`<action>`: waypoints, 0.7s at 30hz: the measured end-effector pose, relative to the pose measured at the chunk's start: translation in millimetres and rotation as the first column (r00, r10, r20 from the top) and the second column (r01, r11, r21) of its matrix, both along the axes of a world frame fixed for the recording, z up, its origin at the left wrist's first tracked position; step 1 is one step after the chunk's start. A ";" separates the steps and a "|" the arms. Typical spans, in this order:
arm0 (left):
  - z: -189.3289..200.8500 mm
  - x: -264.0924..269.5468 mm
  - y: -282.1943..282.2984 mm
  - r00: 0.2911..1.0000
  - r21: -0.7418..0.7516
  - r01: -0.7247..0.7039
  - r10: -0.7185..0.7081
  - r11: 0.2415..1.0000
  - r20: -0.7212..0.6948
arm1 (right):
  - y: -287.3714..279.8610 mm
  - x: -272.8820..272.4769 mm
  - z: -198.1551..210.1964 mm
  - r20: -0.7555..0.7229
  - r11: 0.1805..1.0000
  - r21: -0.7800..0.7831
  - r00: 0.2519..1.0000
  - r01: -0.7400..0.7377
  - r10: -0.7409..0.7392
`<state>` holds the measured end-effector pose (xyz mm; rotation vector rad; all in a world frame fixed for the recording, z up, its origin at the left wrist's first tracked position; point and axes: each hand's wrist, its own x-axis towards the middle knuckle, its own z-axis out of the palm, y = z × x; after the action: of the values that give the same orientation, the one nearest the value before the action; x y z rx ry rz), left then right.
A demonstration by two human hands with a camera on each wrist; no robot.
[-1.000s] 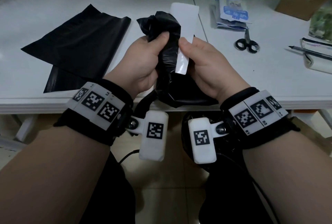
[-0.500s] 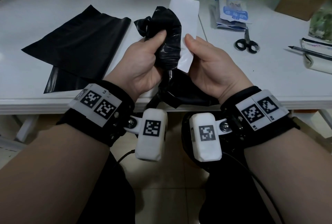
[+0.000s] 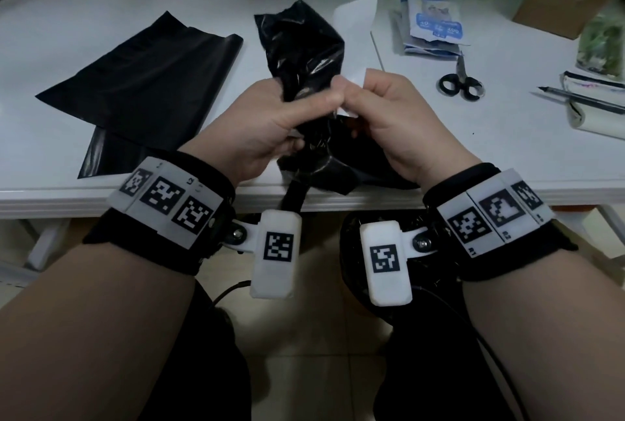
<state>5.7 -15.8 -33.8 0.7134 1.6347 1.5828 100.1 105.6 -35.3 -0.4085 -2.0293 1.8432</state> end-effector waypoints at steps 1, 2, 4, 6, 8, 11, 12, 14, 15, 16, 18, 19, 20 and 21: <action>-0.1 -0.2 -1.3 1.000 -0.015 0.022 -0.022 1.000 -0.009 | -0.3 0.5 0.0 0.001 1.000 0.003 1.000 -0.012 0.012; 0.1 -1.0 -2.4 0.999 -0.010 0.049 -0.049 0.999 0.009 | -1.0 0.7 0.1 0.004 0.999 -0.009 0.999 -0.034 0.034; 1.2 -2.3 -4.8 0.992 0.045 0.097 -0.100 0.994 0.073 | -1.5 1.4 -0.6 -0.001 0.992 -0.083 0.995 -0.099 0.100; 2.2 -3.5 -6.1 0.980 0.108 0.135 -0.149 0.985 0.135 | -0.6 2.2 -0.4 -0.015 0.972 -0.166 0.986 -0.167 0.167; 2.4 -3.8 -6.6 0.964 0.164 0.167 -0.196 0.972 0.180 | 2.0 3.7 -0.1 -0.032 0.951 -0.220 0.976 -0.216 0.214; 0.5 -4.4 -6.3 0.950 0.214 0.160 -0.210 0.964 0.232 | 7.0 6.6 0.2 -0.058 0.925 -0.292 0.969 -0.245 0.238; -0.1 -4.3 -5.9 0.945 0.224 0.150 -0.206 0.963 0.254 | 8.5 7.6 0.1 -0.070 0.913 -0.325 0.969 -0.247 0.237; -0.9 -2.8 -4.5 0.938 0.241 0.126 -0.195 0.962 0.288 | 9.5 8.2 0.2 -0.088 0.889 -0.386 0.969 -0.247 0.231; -1.2 -2.3 -3.8 0.933 0.251 0.117 -0.193 0.961 0.304 | 9.3 8.3 1.1 -0.101 0.874 -0.416 0.968 -0.251 0.230; -0.9 -1.4 -3.6 0.929 0.257 0.112 -0.193 0.960 0.316 | 9.3 7.9 1.5 -0.120 0.852 -0.454 0.965 -0.261 0.232; 0.2 0.1 -4.0 0.926 0.251 0.105 -0.187 0.962 0.327 | 9.9 6.8 0.9 -0.151 0.801 -0.532 0.961 -0.276 0.231; 0.5 0.4 -4.1 0.926 0.246 0.105 -0.186 0.963 0.330 | 10.4 6.4 0.3 -0.158 0.779 -0.564 0.962 -0.273 0.223; 0.8 0.9 -4.1 0.924 0.243 0.112 -0.191 0.963 0.331 | 10.8 5.1 -0.1 -0.150 0.765 -0.589 0.966 -0.259 0.211; 0.6 0.6 -3.3 0.925 0.240 0.107 -0.185 0.965 0.333 | 11.0 4.2 0.2 -0.133 0.767 -0.595 0.971 -0.239 0.199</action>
<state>6.2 -19.1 -33.1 0.6042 1.1333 1.6836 104.3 116.6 -35.1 -0.2725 -1.4350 2.6167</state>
